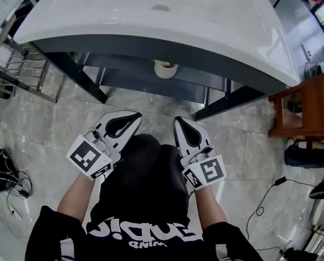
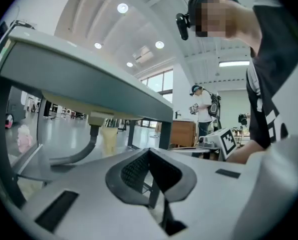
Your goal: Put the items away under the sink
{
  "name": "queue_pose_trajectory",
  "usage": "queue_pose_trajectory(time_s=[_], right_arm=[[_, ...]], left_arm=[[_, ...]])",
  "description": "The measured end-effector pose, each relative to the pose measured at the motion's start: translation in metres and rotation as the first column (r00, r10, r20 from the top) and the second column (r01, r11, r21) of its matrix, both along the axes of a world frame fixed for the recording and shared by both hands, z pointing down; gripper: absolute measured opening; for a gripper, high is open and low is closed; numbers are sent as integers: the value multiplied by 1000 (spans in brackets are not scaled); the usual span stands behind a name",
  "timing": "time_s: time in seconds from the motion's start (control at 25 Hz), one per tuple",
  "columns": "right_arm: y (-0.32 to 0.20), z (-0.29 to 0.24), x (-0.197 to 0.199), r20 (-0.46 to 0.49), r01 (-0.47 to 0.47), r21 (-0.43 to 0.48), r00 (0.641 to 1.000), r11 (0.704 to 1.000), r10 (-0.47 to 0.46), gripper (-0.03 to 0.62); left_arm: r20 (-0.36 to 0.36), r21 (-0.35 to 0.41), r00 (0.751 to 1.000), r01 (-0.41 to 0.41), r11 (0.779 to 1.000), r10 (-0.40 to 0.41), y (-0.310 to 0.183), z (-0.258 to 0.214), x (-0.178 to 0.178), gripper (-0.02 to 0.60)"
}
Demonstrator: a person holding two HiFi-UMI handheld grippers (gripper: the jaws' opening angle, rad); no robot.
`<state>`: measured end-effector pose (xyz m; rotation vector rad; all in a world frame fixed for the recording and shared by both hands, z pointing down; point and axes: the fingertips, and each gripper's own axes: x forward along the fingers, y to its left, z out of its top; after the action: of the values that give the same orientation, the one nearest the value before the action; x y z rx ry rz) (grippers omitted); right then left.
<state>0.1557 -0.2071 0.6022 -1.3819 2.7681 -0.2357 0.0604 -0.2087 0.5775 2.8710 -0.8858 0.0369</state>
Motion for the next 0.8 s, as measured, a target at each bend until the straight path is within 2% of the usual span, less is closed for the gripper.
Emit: queue_pose_trajectory(time_s=[0.2, 0.52, 0.8], right_arm=[[8, -96, -21, 20, 25, -37, 1000, 999, -24, 18], [18, -264, -32, 0, 51, -126, 999, 991, -52, 18], [18, -398, -39, 4, 12, -102, 1000, 995, -12, 18]], left_arm=[[-9, -23, 1000, -23, 999, 23, 6, -97, -12, 20], [-18, -61, 998, -58, 996, 57, 19, -264, -21, 20], [-14, -92, 999, -40, 995, 39, 11, -376, -34, 20]])
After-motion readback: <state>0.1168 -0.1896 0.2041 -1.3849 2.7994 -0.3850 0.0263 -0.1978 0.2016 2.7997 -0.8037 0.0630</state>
